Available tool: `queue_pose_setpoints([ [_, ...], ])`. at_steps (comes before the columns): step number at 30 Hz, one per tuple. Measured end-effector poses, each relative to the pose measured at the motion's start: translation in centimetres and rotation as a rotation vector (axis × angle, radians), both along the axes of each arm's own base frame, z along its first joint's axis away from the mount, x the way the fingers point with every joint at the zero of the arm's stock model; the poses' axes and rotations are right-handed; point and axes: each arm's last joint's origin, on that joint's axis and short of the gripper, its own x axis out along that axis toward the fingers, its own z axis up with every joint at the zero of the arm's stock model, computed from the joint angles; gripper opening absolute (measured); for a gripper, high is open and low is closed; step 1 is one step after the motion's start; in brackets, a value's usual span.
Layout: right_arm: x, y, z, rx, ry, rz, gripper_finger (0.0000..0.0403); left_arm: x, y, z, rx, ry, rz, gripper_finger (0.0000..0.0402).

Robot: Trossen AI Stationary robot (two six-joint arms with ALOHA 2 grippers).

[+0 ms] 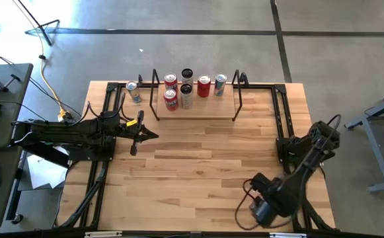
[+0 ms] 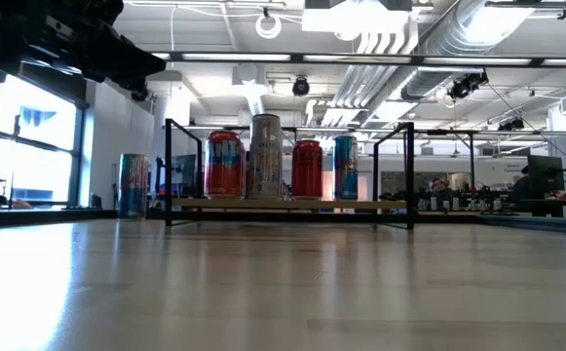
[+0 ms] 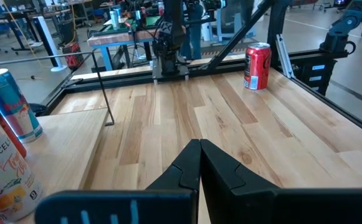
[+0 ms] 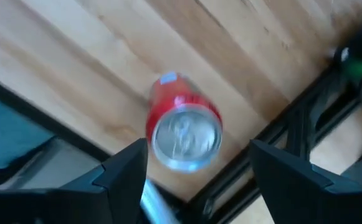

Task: Place canned beverage on shelf
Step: Put the red black soda can on the shelf aligned with the red black soda can

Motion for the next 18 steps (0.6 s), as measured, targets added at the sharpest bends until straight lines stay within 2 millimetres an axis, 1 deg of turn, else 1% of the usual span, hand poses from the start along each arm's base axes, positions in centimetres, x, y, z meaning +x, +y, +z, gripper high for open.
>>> queue_pose_setpoints([
  [3, -0.9, 0.9, 0.9, 0.015, -0.032, -0.070, 0.0249, 0.0, 0.0, 0.0, 0.000, 0.001, 0.000, 0.0000],
  [5, -1.6, 1.5, 1.0, 0.008, -0.051, -0.120, 0.0231, 0.0, 0.0, 0.0, 0.000, 0.001, 0.000, 0.0000],
  [7, -2.4, 2.0, 0.7, 0.001, -0.056, -0.120, 0.0205, 0.0, 0.0, -0.1, -0.001, 0.006, 0.000, 0.0000],
  [10, -3.6, 2.8, -0.1, -0.013, -0.046, -0.053, 0.0143, 0.0, 0.0, -0.1, -0.004, 0.013, 0.000, 0.0000],
  [14, -5.2, 3.7, -0.3, -0.029, -0.082, 0.057, 0.0027, 0.0, 0.0, -0.1, -0.004, 0.013, 0.001, 0.0000],
  [15, -5.8, 4.0, -0.3, -0.044, -0.109, 0.090, 0.0014, 0.0, 0.0, -0.1, -0.005, 0.013, 0.001, 0.0000],
  [18, -7.5, 4.6, -0.4, -0.113, -0.201, 0.133, 0.0019, 0.0, 0.0, -0.1, -0.005, 0.013, 0.001, 0.0000],
])
